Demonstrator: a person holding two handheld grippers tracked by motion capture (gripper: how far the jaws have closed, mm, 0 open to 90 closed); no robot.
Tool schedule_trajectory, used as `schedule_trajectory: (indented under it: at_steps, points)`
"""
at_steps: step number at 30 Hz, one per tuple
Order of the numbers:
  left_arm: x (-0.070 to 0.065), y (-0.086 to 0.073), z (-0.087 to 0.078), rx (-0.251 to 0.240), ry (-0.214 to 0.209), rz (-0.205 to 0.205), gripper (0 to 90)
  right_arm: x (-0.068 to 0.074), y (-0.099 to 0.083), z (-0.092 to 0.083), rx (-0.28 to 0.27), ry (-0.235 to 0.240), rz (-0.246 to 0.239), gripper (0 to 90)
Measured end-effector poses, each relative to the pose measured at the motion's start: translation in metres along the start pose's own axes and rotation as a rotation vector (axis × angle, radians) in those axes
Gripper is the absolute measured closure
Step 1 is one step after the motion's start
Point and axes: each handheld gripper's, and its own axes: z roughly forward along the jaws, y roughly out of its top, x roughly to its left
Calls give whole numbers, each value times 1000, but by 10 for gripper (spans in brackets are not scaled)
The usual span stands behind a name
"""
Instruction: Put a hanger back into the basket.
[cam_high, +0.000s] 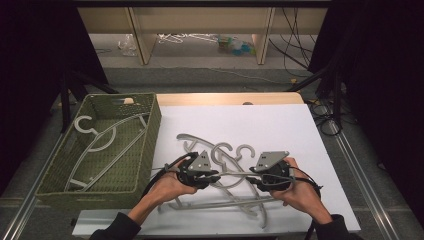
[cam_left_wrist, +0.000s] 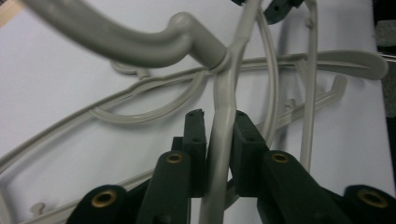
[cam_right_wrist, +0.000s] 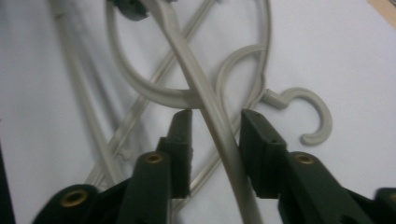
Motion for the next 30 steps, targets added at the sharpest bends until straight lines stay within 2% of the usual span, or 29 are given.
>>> schedule_trajectory:
  at_steps: [2, 5, 7, 8, 10, 12, 13, 14, 16, 17, 18, 20, 22, 26, 30]
  points:
    - [-1, 1, -1, 0, -1, -25, 813, -1, 0, -1, -9, -28, 23, 555]
    - [2, 0, -6, 13, 24, -65, 816, -3, 2, -5, -70, -44, 77, 478]
    - [6, -2, -9, 16, 36, -130, 815, -5, 3, -10, -78, -43, 101, 440]
    - [8, -3, -11, 6, 38, -157, 816, -5, 4, -11, -92, -44, 119, 423]
    - [12, -4, -17, 4, 51, -178, 816, -5, 3, -13, -111, -59, 138, 405]
    - [16, -5, -23, -19, 64, -221, 816, -5, 3, -14, -120, -70, 147, 395]
    - [19, -5, -27, -13, 66, -221, 815, -4, 3, -14, -131, -72, 160, 389]
    - [20, -5, -31, -29, 78, -253, 815, -4, 3, -14, -142, -63, 160, 383]
    - [23, -5, -39, -52, 101, -306, 815, -1, 4, -16, -164, -76, 168, 372]
    - [23, -5, -44, -58, 115, -311, 815, -1, 4, -16, -175, -84, 158, 357]
    - [24, -4, -49, -54, 129, -310, 815, 1, 4, -17, -183, -84, 173, 355]
    - [27, -4, -56, -87, 130, -346, 815, 4, 4, -17, -198, -66, 176, 355]
    - [30, -4, -61, -122, 141, -384, 815, 7, 2, -16, -195, -41, 200, 349]
    - [34, -2, -70, -158, 147, -391, 814, 10, -4, -9, -173, -12, 220, 317]
    - [35, 1, -76, -193, 144, -405, 814, 10, -9, -6, -180, 4, 260, 281]
